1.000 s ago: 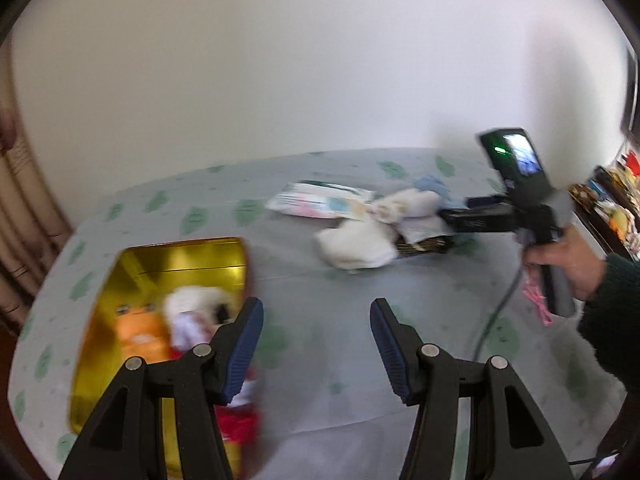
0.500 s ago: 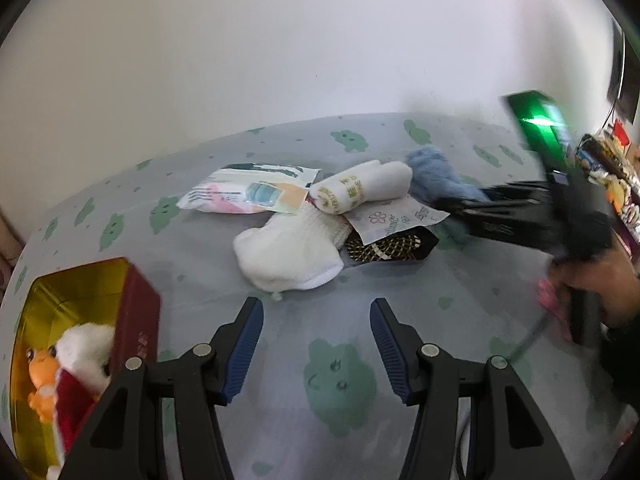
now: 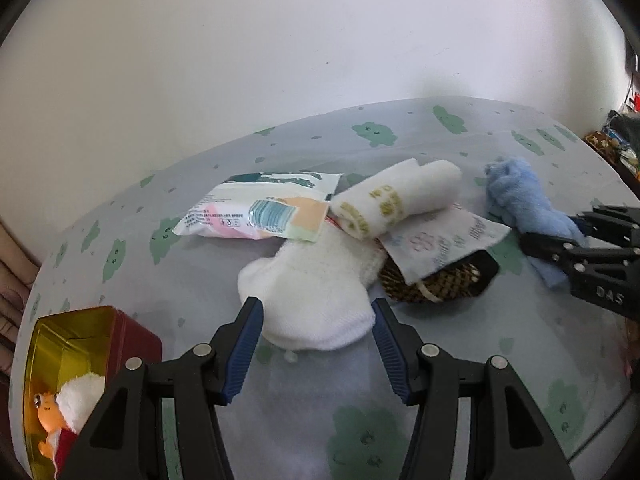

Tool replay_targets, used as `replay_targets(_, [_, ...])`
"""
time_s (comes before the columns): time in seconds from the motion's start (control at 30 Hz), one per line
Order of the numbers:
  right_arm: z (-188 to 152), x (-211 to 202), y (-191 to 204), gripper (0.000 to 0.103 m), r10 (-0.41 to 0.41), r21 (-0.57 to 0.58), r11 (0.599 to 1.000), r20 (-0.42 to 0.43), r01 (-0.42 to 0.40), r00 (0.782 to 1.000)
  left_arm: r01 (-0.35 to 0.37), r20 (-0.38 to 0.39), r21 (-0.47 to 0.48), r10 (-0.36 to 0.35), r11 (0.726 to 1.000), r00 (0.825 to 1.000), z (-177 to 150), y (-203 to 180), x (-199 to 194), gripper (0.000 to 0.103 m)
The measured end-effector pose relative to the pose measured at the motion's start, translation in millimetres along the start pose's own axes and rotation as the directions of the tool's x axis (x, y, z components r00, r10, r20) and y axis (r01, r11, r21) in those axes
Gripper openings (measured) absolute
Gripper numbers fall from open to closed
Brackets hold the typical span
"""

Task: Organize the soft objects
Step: 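Grasp the white knit mitten with the left tool while the right tool holds the blue towel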

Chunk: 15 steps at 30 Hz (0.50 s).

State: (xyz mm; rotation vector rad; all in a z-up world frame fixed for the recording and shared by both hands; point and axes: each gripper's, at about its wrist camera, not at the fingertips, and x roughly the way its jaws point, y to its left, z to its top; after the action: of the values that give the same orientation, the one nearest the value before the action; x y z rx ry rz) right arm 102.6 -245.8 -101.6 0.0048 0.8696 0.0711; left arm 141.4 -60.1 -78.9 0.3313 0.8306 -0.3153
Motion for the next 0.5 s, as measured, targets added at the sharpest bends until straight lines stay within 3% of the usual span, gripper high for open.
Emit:
replay_targets(0.2, [0, 1, 3, 0.035, -0.007, -0.012, 1.000, -0.002, 0.007, 1.000, -0.025, -0.013, -0.011, 0.025, 1.000, 1.000, 7, 4, 19, 0.058])
replay_targets(0.4, [-1, 0, 3, 0.036, -0.005, -0.011, 1.000, -0.003, 0.005, 1.000, 0.008, -0.005, -0.069, -0.008, 0.998, 1.000, 8, 11, 28, 0.060])
replay_targets(0.5, [-1, 0, 3, 0.036, -0.007, -0.012, 1.000, -0.003, 0.007, 1.000, 0.033, -0.006, -0.101, -0.034, 0.994, 0.999, 7, 14, 26, 0.041])
